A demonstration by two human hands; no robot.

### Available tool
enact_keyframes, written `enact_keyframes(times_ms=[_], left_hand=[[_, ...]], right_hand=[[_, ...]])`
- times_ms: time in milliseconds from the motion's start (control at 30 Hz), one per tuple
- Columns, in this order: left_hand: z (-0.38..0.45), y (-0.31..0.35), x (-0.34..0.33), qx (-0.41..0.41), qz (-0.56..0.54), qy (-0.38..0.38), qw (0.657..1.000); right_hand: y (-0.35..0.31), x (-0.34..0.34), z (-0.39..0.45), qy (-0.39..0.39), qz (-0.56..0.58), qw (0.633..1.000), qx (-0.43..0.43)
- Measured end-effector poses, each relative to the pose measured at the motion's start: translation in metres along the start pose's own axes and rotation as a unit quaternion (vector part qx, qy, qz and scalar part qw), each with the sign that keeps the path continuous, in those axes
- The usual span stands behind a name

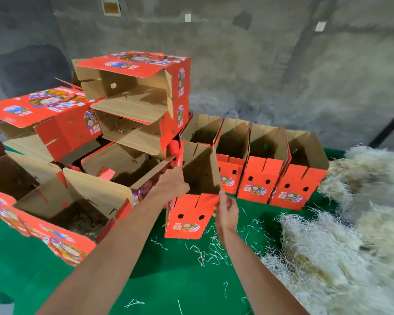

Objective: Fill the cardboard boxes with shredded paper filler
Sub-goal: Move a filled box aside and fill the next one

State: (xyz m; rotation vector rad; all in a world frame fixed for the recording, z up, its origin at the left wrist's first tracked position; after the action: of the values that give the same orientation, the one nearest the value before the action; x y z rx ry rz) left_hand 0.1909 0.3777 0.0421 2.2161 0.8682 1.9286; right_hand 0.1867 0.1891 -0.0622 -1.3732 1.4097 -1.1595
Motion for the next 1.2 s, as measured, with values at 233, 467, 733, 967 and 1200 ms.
enact_keyframes(times_ms=[233,467,733,967,1200], left_hand=[[-0.041,0.002,-0.017,0.08,0.029,-0.244,0.966],[-0.061,0.005,-0.017,0.145,0.143,-0.316,0.927],[-0.055,0.028,-0.026,0.127,0.342,-0.195,0.91],[-0.044,0.069,-0.04,-0.045,0.209,-0.114,0.97],[-0.063,0.113,-0.091,-0.153,0.081,-0.234,0.957]], right_hand=[[-0.005,0.079,0.019,-0.118,-0.034,0.99,-0.064],[-0.011,0.088,0.013,-0.164,-0.061,0.983,-0.053],[-0.009,0.134,0.01,-0.167,-0.055,0.984,-0.037],[0.004,0.159,0.008,-0.158,-0.17,0.971,-0.063],[0.051,0.169,-0.01,-0.257,-0.13,0.946,-0.15]])
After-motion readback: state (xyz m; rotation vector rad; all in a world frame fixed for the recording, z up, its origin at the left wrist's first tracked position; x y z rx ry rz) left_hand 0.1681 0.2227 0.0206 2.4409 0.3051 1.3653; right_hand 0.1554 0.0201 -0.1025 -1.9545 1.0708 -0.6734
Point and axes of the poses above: each hand's wrist, its own z-axis towards the middle knuckle, its own x-axis out of the back of the hand, y = z × x, the point moved 4 cm from there along z, towards the middle knuckle, and after that the axes turned 6 degrees about -y, right-handed, at the moved point
